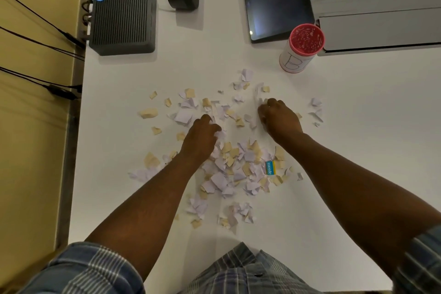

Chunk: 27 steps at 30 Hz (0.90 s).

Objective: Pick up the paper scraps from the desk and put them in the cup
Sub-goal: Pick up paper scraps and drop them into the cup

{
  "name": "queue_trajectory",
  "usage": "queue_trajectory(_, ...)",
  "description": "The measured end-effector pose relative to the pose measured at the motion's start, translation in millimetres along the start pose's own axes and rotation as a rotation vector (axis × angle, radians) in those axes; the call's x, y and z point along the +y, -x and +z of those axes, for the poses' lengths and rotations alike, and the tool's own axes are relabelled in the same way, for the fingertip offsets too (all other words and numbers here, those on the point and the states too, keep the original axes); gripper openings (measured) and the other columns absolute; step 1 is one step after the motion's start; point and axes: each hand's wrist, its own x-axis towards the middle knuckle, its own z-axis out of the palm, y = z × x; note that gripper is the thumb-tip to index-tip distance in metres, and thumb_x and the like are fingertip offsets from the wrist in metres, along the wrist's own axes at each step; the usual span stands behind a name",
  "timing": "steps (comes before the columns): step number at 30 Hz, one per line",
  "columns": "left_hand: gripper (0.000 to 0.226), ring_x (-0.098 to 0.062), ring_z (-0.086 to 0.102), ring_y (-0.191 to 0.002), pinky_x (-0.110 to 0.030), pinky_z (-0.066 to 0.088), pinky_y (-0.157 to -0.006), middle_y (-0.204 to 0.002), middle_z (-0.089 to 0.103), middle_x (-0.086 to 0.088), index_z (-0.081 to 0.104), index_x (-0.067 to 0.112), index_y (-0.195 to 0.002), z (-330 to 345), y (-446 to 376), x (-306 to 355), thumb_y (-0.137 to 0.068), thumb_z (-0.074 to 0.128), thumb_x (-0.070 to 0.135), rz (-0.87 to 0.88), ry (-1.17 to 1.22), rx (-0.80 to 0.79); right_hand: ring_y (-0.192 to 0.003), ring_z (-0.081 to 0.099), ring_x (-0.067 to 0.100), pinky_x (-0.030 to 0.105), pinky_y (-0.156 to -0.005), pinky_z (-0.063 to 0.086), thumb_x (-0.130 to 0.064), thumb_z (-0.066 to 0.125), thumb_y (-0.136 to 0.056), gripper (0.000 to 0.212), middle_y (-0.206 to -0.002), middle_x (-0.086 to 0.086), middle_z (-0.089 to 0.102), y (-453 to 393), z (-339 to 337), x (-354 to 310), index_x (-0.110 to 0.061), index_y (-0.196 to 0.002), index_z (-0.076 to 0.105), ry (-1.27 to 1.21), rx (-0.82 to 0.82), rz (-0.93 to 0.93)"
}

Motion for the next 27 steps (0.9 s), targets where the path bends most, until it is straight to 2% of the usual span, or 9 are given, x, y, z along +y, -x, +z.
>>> queue_trajectory(3,0.013,-0.031,0.062,-0.098,-0.043,0.052,-0.085,-0.107,0.066,-0.018,0.062,-0.002,-0.098,-1,4,2,-0.088,0.058,0.006,-0.046,0.099,0.015,-0.086,0.056,0.029,0.028,-0.061,0.038,-0.004,0.055,-0.090,0.012,-0.093,0.015,0.056,5,5,-1,-0.002,-0.099,0.063,-0.008,0.041,-0.007)
queue_trajectory(8,0.019,-0.019,0.067,-0.088,-0.018,0.048,-0.073,-0.102,0.070,-0.011,0.068,0.000,-0.098,-10,2,9,-0.082,0.070,0.010,-0.118,0.198,0.053,-0.092,0.062,0.029,0.026,-0.073,0.042,-0.004,0.055,-0.091,0.021,-0.102,0.013,0.066,6,4,-1,-0.005,-0.105,0.071,-0.265,0.125,0.161)
queue_trajectory(14,0.022,-0.019,0.067,-0.089,-0.016,0.046,-0.079,-0.106,0.069,-0.011,0.072,0.005,-0.100,-25,-11,21,-0.080,0.073,0.015,-0.071,0.189,0.105,-0.080,0.069,0.026,0.029,-0.077,0.053,-0.010,0.066,-0.086,0.016,-0.096,0.013,0.073,-4,-46,8,-0.005,-0.099,0.074,-0.498,0.419,0.243)
queue_trajectory(17,0.023,-0.021,0.067,-0.093,-0.016,0.045,-0.081,-0.110,0.068,-0.011,0.073,0.007,-0.101,-30,-19,30,-0.080,0.073,0.015,-0.046,0.167,0.112,-0.083,0.069,0.018,0.016,-0.080,0.047,-0.018,0.066,-0.085,0.018,-0.098,0.009,0.075,-22,-83,24,-0.011,-0.100,0.075,-0.523,0.586,0.315)
queue_trajectory(20,0.023,-0.016,0.067,-0.087,-0.015,0.046,-0.079,-0.108,0.068,-0.011,0.072,0.007,-0.100,-33,-25,39,-0.079,0.074,0.014,-0.018,0.200,0.117,-0.086,0.068,0.012,0.013,-0.080,0.047,-0.025,0.065,-0.086,0.021,-0.100,0.004,0.074,-46,-113,45,-0.016,-0.103,0.074,-0.497,0.685,0.380)
queue_trajectory(23,0.023,-0.005,0.059,-0.076,-0.010,0.043,-0.073,-0.104,0.070,-0.008,0.072,0.008,-0.101,-34,-30,46,-0.079,0.074,0.017,0.011,0.184,0.129,-0.090,0.066,0.011,0.010,-0.078,0.046,-0.024,0.064,-0.087,0.021,-0.103,0.004,0.073,-66,-127,62,-0.014,-0.104,0.074,-0.527,0.666,0.397)
queue_trajectory(27,0.024,-0.010,0.063,-0.081,-0.011,0.043,-0.074,-0.107,0.069,-0.009,0.072,0.008,-0.102,-37,-37,55,-0.079,0.074,0.017,0.042,0.173,0.139,-0.106,0.063,0.023,0.026,-0.091,0.048,-0.022,0.063,-0.089,0.025,-0.113,0.010,0.069,-88,-129,78,-0.009,-0.109,0.071,-0.404,0.394,0.380)
